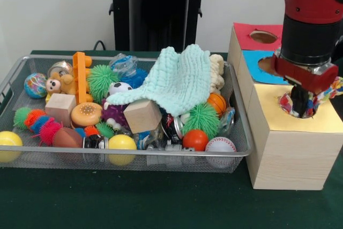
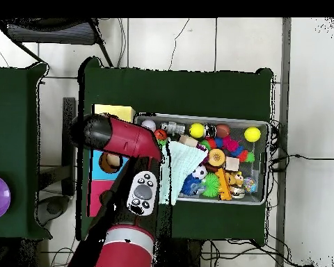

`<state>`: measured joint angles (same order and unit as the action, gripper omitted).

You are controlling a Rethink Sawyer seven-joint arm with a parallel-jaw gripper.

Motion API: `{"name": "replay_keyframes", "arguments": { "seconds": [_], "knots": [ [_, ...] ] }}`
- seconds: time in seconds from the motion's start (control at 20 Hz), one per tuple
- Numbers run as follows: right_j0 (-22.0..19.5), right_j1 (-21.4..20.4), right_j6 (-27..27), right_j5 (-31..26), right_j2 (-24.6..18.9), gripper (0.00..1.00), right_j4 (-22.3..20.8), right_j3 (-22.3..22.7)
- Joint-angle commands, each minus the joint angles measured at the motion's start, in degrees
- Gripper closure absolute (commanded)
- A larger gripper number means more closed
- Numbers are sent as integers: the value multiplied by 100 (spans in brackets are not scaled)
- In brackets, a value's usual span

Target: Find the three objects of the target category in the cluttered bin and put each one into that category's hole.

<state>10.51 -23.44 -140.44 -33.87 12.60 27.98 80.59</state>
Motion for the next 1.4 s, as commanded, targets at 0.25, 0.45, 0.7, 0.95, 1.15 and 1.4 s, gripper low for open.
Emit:
{"name": "replay_keyframes", "arguments": {
  "seconds": [0.25,0.45,0.7,0.95,1.15,1.4],
  "knots": [
    [58,-347,-822,-1183,166,100,-311,282],
    [118,-406,-859,-1148,207,100,-282,289],
    [203,-510,-892,-1038,206,100,-214,428],
    [211,-614,-960,-1120,36,100,-28,645],
    [198,-782,-1034,-1090,-195,100,246,1006],
    [161,-791,-990,-993,-319,100,397,1220]
  ]
}}
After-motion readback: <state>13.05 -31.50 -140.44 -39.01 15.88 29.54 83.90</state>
